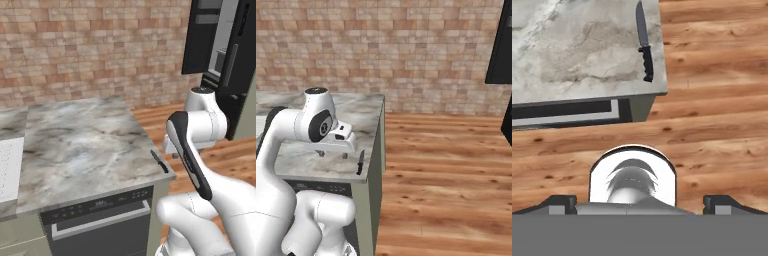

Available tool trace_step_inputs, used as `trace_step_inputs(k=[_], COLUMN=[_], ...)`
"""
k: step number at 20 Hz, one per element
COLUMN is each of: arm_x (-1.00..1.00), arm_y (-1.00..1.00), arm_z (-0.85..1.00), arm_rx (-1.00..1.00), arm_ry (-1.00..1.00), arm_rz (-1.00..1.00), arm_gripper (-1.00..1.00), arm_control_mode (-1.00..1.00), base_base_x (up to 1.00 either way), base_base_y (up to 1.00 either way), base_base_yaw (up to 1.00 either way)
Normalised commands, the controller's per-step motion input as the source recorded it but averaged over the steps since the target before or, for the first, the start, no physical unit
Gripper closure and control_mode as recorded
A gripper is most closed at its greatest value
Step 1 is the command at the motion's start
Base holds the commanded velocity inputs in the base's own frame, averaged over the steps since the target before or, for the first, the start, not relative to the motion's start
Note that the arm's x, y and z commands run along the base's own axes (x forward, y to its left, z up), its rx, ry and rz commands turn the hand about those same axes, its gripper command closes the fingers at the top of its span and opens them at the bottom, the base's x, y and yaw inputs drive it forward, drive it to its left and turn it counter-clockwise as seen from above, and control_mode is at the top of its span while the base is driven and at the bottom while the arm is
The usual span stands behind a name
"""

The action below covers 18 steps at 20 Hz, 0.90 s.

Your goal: Retrieve the butter from the fridge and place it on a plate on the dining table. Then retrieve the butter knife by the fridge and place it near the plate.

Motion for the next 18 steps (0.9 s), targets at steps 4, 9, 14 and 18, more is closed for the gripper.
trace_step_inputs(k=[4,9,14,18], arm_x=[0.25,0.31,0.45,0.45], arm_y=[0.00,-0.02,-0.11,-0.05], arm_z=[-0.41,-0.31,-0.29,-0.14], arm_rx=[-0.04,0.00,0.00,0.00], arm_ry=[-0.15,-0.10,-0.04,0.00], arm_rz=[0.00,0.00,0.01,0.00], arm_gripper=[-1.00,-1.00,-1.00,-1.00], arm_control_mode=[-1.00,-1.00,-1.00,-1.00], base_base_x=[0.00,0.00,0.00,0.00], base_base_y=[0.00,0.00,0.00,0.00], base_base_yaw=[0.00,0.00,0.00,0.00])
